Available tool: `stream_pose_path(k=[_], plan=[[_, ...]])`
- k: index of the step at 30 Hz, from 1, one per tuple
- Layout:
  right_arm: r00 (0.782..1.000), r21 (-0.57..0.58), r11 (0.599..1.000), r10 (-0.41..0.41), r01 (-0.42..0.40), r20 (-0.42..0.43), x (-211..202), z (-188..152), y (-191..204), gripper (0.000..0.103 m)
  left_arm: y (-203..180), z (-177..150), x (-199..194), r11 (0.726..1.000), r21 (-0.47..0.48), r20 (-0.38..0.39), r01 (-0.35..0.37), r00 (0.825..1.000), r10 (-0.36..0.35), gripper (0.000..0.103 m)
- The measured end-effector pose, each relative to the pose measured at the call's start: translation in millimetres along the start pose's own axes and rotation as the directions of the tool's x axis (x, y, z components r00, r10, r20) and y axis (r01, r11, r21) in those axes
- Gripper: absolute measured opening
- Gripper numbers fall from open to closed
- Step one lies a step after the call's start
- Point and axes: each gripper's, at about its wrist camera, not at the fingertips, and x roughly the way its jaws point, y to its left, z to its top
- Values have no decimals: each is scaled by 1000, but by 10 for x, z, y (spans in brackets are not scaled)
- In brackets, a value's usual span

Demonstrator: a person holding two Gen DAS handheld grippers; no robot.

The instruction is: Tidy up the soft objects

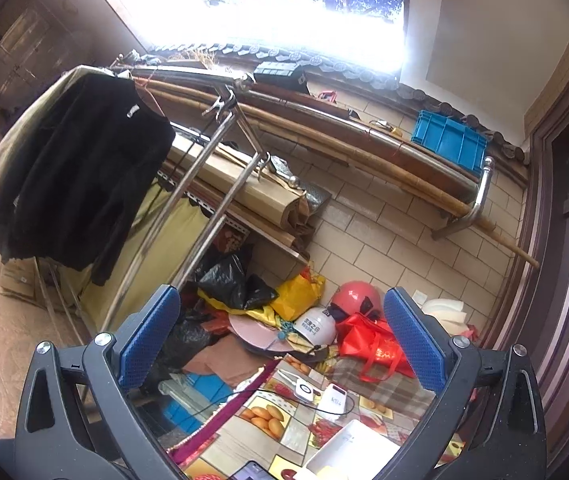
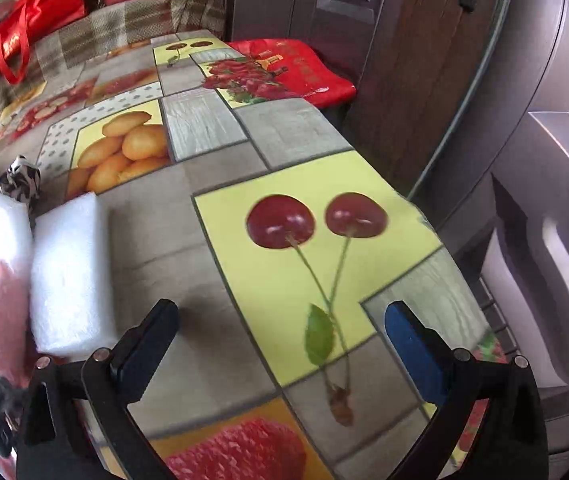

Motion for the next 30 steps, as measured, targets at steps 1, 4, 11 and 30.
stream_pose_path(k=[1, 4, 11, 30], plan=[[1000, 1, 1000, -3, 3, 4, 7, 2, 17, 103, 10, 29, -27, 1000, 1, 8, -7, 1000, 7, 103], [999, 20, 999, 27, -28, 33, -1, -50, -4, 103, 60, 129, -141, 1000, -6, 44, -21, 999, 21, 103], [998, 45, 998, 46, -47, 33, -36, -77, -16, 103, 220, 315, -458, 997, -13, 137, -70, 988, 71, 103], [999, 43, 998, 43, -44, 31, -33, -73, -14, 103, 1362, 1211, -1299, 899, -304, 452, -315, 783, 427, 103]])
